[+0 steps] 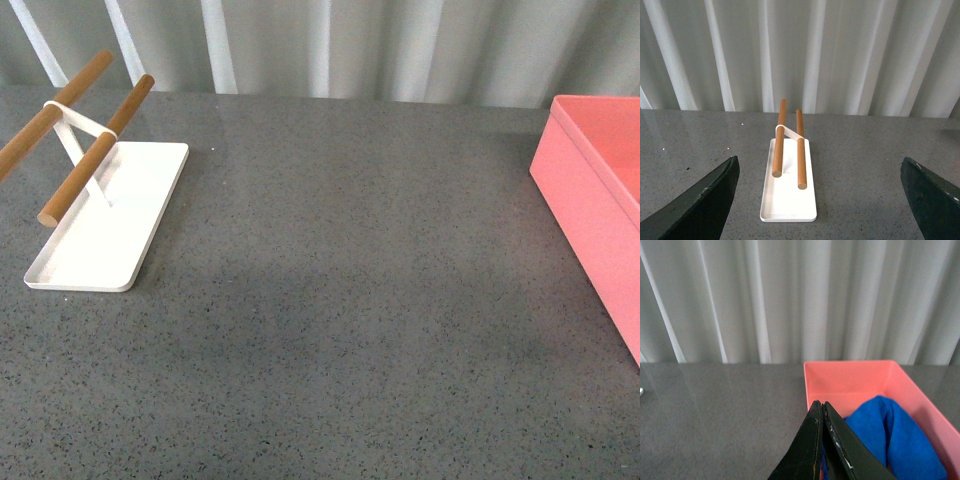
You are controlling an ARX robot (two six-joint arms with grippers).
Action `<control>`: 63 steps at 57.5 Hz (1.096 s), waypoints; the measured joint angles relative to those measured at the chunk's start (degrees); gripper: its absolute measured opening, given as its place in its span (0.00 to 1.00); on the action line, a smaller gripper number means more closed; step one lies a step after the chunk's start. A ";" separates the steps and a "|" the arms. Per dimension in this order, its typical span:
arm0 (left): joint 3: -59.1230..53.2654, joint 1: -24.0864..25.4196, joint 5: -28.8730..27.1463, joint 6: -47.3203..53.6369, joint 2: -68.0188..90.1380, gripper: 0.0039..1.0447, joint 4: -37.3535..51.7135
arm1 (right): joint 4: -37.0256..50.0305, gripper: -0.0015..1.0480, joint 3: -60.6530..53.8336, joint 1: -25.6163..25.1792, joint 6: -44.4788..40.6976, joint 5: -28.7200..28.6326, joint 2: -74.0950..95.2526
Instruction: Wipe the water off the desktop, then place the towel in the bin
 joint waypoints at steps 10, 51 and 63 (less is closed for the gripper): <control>0.00 0.00 0.00 0.00 -0.02 0.94 0.00 | -0.26 0.03 0.00 0.00 0.00 0.00 -0.46; 0.00 0.00 0.00 0.00 -0.02 0.94 0.00 | -0.26 0.93 0.00 0.00 0.04 0.00 -0.50; 0.00 0.00 0.02 0.00 -0.02 0.94 0.00 | -0.26 0.93 0.00 0.00 0.04 0.00 -0.50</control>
